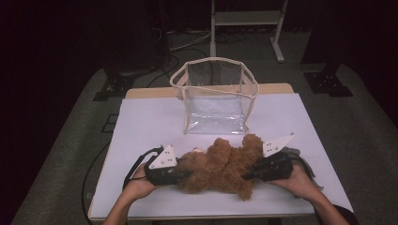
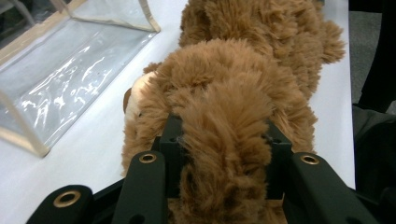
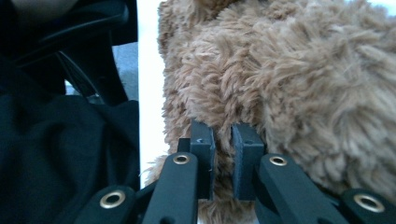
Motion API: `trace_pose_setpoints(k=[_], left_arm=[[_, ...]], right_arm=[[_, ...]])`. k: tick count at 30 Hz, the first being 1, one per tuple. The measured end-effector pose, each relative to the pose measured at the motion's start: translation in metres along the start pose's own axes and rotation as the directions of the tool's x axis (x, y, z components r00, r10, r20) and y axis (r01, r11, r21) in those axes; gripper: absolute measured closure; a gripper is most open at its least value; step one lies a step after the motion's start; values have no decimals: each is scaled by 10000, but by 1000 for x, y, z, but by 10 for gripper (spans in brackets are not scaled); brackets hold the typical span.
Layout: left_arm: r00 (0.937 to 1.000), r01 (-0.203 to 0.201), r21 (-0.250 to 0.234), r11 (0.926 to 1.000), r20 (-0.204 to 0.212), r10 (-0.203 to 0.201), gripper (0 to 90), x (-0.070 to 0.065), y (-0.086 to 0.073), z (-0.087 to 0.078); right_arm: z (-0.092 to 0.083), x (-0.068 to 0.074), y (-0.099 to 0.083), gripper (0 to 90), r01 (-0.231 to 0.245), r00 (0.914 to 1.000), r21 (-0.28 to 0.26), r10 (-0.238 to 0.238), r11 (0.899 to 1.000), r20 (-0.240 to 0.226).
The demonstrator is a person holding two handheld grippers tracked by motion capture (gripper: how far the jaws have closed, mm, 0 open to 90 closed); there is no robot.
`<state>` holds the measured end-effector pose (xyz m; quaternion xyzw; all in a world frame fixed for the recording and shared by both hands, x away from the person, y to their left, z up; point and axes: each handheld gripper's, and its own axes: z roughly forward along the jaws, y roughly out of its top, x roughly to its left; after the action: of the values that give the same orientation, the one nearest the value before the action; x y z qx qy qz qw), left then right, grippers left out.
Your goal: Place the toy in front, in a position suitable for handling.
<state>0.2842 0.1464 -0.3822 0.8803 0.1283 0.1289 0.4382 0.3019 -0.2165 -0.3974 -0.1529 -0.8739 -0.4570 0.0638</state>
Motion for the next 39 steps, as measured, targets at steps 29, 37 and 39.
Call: trace_pose_setpoints(k=[29, 37, 39], left_arm=[[9872, -395, -174, 9991, -1553, 364, 400, 16, -5, -29], [9962, 374, -268, 9989, -780, -394, 453, 14, -32, -2], [9964, 367, -298, 9989, -754, -388, 545, 12, -29, -1]], right_arm=[[9, -31, 7, 412, 776, 9740, -176, -721, 9968, 2149], [14, -33, 3, 542, 716, 9773, -156, -670, 9973, 2009], [16, -32, 2, 658, 632, 9824, -140, -598, 9979, 1772]])
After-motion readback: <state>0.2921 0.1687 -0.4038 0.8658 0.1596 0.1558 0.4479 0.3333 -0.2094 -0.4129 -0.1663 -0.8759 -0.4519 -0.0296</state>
